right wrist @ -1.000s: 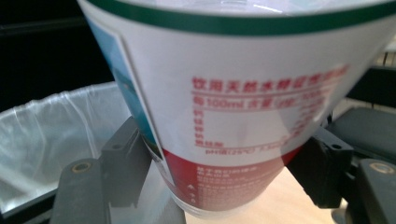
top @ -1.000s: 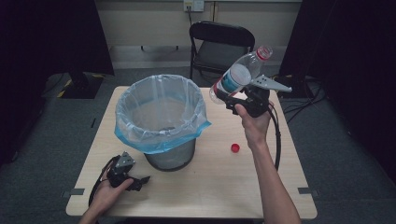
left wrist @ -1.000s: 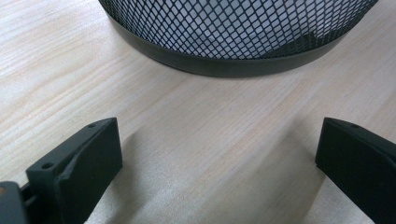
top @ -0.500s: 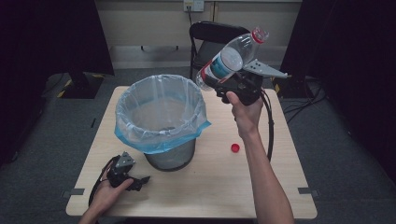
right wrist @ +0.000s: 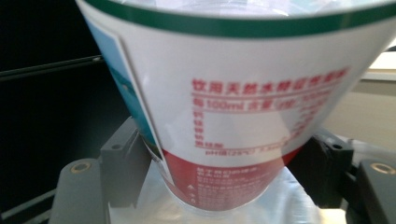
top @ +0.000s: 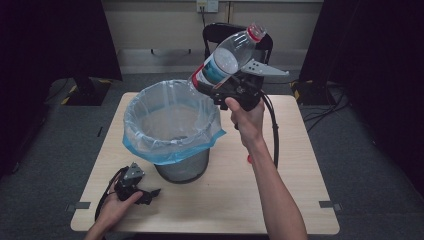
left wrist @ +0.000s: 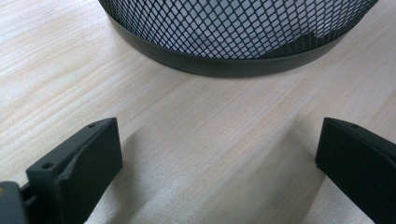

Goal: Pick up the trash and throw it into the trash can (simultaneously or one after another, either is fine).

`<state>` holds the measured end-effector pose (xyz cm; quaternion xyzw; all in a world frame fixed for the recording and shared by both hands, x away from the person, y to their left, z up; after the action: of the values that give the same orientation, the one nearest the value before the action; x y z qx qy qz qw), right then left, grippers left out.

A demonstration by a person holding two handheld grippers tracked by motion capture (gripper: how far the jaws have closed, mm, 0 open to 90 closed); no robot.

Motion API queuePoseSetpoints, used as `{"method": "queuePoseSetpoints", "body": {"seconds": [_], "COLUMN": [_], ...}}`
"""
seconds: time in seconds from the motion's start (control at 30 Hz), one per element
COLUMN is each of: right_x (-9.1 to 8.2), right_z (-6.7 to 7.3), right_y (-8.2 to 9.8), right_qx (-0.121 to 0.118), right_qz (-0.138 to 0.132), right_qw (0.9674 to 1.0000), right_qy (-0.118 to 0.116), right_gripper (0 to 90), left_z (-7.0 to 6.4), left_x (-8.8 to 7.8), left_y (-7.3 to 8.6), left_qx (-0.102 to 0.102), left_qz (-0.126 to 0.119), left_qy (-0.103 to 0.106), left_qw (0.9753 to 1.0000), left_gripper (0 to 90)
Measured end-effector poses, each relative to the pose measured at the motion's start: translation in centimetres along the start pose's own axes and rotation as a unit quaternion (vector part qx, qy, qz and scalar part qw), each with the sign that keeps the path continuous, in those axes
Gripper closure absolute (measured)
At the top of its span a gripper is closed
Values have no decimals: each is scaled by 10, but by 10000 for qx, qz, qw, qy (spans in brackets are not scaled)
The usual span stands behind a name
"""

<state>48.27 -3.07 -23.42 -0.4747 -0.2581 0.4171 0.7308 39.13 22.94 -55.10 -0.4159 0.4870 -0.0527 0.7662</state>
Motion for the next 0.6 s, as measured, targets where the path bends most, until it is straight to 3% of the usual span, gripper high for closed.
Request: {"method": "queuePoseSetpoints", "body": {"seconds": [0.13, 0.6], "right_x": [7, 15], "right_z": [4, -1], "right_y": [9, 23], "right_qx": [-45, -69], "right_qz": [190, 371], "right_qw": [9997, 9993], "right_qy": [-113, -11], "right_gripper": [275, 244], "left_z": [0, 0], "left_x": [0, 0], "left_y": [0, 0], "left_qx": [0, 1], "left_qz": [0, 1], "left_qy": [0, -2], "left_qw": [10000, 10000], "left_gripper": [0, 0]}}
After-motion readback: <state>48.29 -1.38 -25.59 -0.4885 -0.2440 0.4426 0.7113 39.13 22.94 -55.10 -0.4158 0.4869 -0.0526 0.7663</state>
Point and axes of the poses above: each handheld gripper's, and its own axes: x roughly forward along the jaws, y roughly out of its underside, z roughly to its left, the point moved 7 cm from there along x, roughly forward along the jaws, and after that the axes turned 15 degrees about x, right-handed, at the moved point
